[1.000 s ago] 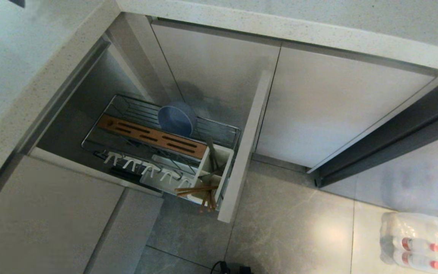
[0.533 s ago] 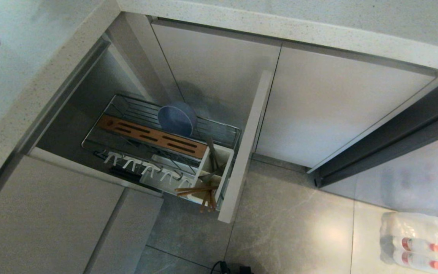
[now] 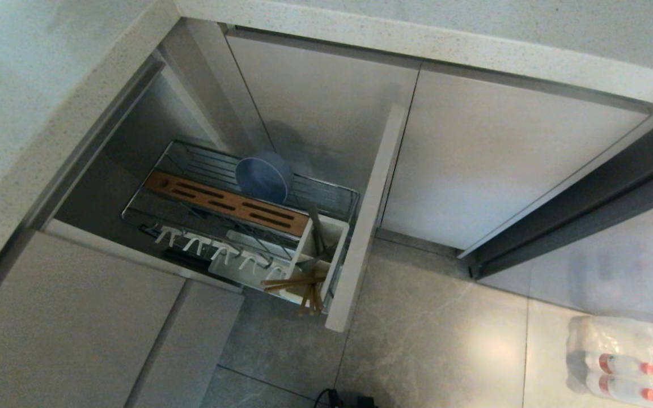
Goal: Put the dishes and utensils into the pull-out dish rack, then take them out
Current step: Take the plate out of the cupboard
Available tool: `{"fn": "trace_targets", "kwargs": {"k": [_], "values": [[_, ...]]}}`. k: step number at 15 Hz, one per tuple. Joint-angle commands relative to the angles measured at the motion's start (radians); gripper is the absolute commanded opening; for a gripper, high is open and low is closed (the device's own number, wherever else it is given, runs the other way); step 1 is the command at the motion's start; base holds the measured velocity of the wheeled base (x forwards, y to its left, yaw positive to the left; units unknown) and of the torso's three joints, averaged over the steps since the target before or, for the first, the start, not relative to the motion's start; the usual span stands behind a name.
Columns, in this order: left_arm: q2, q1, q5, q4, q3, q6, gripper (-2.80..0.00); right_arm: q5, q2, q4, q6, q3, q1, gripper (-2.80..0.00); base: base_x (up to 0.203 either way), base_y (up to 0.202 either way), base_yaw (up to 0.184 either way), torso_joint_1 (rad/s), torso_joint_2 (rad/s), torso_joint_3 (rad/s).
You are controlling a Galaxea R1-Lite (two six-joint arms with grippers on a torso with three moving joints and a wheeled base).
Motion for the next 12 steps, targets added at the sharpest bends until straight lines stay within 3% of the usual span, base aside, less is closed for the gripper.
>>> {"fn": "trace_targets", "kwargs": {"k": [1, 4, 7, 8, 12], "values": [[-0.051, 0.104, -0.052, 0.010, 0.003, 0.007, -2.80, 0.000, 0.002, 0.000, 0.000, 0.000, 0.000, -2.80, 0.000, 0.000, 0.000, 0.000, 0.00, 0.000], [-0.090, 0.277, -0.197, 0.027, 0.012, 0.030, -2.80, 0.000, 0.002, 0.000, 0.000, 0.000, 0.000, -2.80, 0.000, 0.000, 0.000, 0.000, 0.00, 0.000], [-0.128, 0.471, -0.422, 0.117, 0.022, 0.042, -2.80, 0.000, 0.002, 0.000, 0.000, 0.000, 0.000, -2.80, 0.000, 0.000, 0.000, 0.000, 0.00, 0.000], [-0.141, 0.514, -0.479, 0.137, 0.039, 0.043, -2.80, 0.000, 0.002, 0.000, 0.000, 0.000, 0.000, -2.80, 0.000, 0.000, 0.000, 0.000, 0.00, 0.000], [-0.165, 0.618, -0.607, 0.165, 0.109, 0.059, -2.80, 0.000, 0.002, 0.000, 0.000, 0.000, 0.000, -2.80, 0.000, 0.000, 0.000, 0.000, 0.00, 0.000]]}}
